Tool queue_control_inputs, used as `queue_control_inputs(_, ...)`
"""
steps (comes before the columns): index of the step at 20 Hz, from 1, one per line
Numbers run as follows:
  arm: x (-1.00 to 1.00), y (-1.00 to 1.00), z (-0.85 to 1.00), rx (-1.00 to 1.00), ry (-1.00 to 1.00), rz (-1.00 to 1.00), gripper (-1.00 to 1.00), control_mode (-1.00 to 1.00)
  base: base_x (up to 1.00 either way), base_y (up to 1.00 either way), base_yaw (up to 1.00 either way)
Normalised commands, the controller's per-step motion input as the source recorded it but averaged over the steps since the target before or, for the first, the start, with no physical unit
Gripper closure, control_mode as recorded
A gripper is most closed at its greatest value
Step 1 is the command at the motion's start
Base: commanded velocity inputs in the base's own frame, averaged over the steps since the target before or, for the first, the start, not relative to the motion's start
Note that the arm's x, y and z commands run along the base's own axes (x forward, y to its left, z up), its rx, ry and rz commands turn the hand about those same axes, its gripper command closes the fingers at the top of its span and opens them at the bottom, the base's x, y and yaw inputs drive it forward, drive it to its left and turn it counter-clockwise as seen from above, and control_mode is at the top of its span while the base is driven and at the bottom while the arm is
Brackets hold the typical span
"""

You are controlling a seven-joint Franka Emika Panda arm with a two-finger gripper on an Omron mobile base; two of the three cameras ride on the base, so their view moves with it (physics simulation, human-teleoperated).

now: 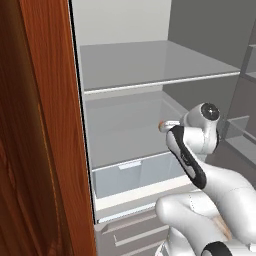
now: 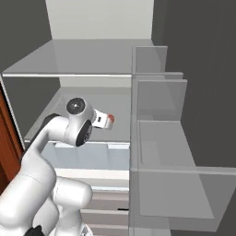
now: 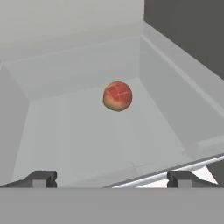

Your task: Retrieve the orange and peach from the fridge and place them into the bowl on the dining table.

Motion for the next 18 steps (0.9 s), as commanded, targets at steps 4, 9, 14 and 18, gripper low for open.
queue_control_inputs(4,0.46,-0.08,-0.21,0.01,0.02,0.00,-1.00,-1.00,0.00,0.00,0.00)
queue_control_inputs(9,0.47,-0.08,-0.20,0.01,0.02,0.00,-1.00,-1.00,0.00,0.00,0.00)
queue_control_inputs(14,0.49,-0.05,-0.20,0.01,0.05,0.00,-1.00,-1.00,0.00,0.00,0.00)
queue_control_inputs(18,0.49,-0.02,-0.21,0.01,0.06,0.00,-1.00,-1.00,0.00,0.00,0.00)
